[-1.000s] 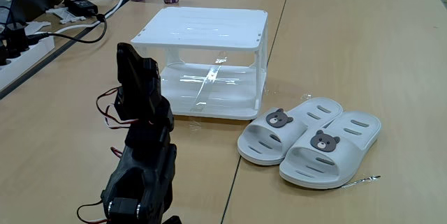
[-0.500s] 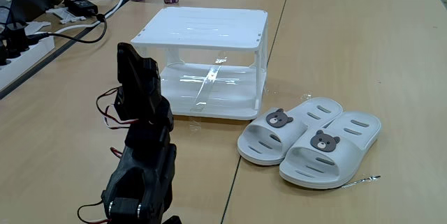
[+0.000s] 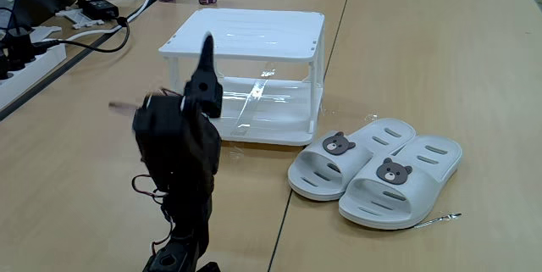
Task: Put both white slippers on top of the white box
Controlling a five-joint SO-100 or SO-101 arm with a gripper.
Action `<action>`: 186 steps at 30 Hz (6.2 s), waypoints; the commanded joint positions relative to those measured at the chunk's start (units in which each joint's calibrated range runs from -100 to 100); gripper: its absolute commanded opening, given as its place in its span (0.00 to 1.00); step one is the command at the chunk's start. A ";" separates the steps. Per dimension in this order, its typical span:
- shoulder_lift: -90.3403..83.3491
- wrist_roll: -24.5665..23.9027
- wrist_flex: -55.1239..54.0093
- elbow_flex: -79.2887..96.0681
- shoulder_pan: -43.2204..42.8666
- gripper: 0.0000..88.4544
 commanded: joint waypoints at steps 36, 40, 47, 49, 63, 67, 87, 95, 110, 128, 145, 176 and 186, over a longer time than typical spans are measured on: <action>51.29 0.42 -0.25 -5.96 26.61 0.12; 51.20 0.42 -0.60 -6.05 26.52 0.25; 51.12 0.42 -0.60 -15.34 26.61 0.25; 50.53 0.42 -0.60 -15.16 26.61 0.25; 37.91 0.42 0.01 -2.71 26.69 0.25; 43.13 0.42 0.01 -8.58 26.69 0.25; 68.20 0.42 16.31 -60.18 26.85 0.26; 68.20 0.42 25.89 -71.09 28.58 0.26; 70.89 0.42 35.21 -84.99 26.61 0.26; 71.82 0.42 38.92 -89.59 25.78 0.01; 34.97 0.42 68.08 -89.86 31.46 0.01; 3.24 0.42 91.64 -85.80 7.77 0.01; 3.33 0.42 91.64 -85.35 -8.02 0.01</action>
